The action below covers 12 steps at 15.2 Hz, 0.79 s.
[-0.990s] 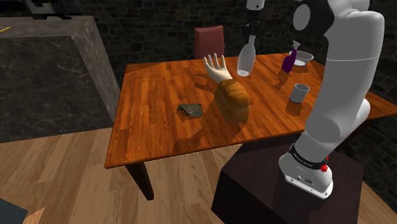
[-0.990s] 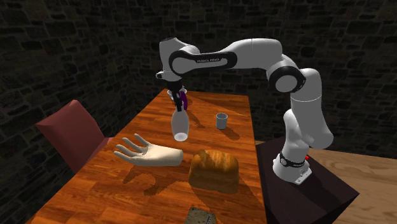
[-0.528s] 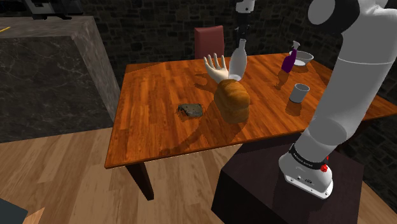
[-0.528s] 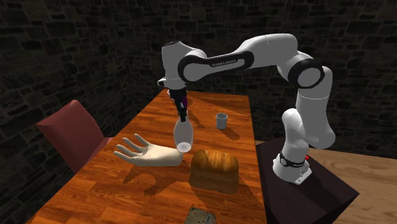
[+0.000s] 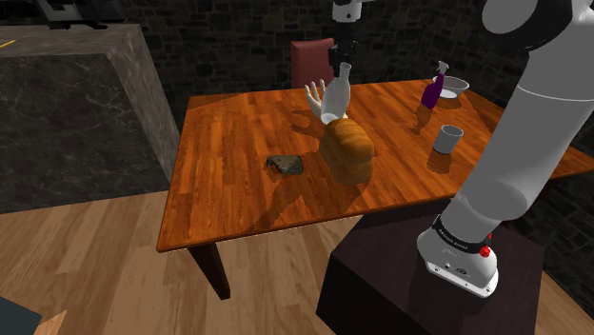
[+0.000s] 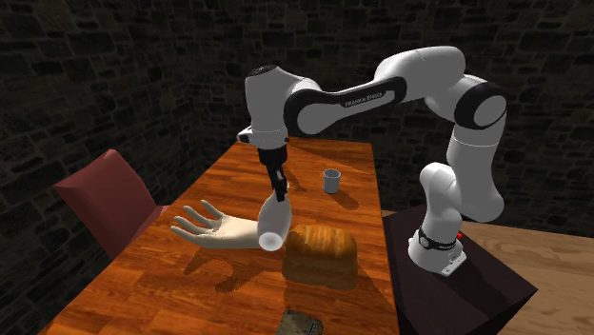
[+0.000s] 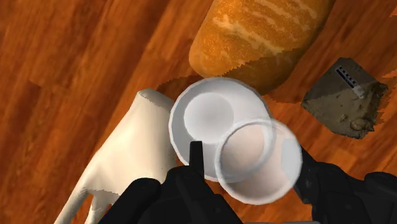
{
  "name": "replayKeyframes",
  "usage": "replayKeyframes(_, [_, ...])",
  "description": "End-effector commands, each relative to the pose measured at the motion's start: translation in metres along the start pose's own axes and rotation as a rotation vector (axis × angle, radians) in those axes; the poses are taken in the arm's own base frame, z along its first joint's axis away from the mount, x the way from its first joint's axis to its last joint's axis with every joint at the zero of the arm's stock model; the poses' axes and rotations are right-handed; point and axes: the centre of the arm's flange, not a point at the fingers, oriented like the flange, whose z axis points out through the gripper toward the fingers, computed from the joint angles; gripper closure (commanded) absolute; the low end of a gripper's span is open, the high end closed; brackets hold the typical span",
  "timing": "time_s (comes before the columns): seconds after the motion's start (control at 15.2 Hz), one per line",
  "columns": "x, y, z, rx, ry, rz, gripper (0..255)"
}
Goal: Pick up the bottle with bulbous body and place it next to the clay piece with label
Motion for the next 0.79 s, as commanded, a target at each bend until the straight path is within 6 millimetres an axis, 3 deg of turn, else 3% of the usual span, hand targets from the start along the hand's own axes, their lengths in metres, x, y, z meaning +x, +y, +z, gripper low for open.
replayKeyframes(0.0, [0.002, -0.027, -0.003, 0.0, 0.0, 0.001, 255])
replayKeyframes(0.73, [0.011, -0.172, -0.007, 0.0, 0.0, 0.001, 255])
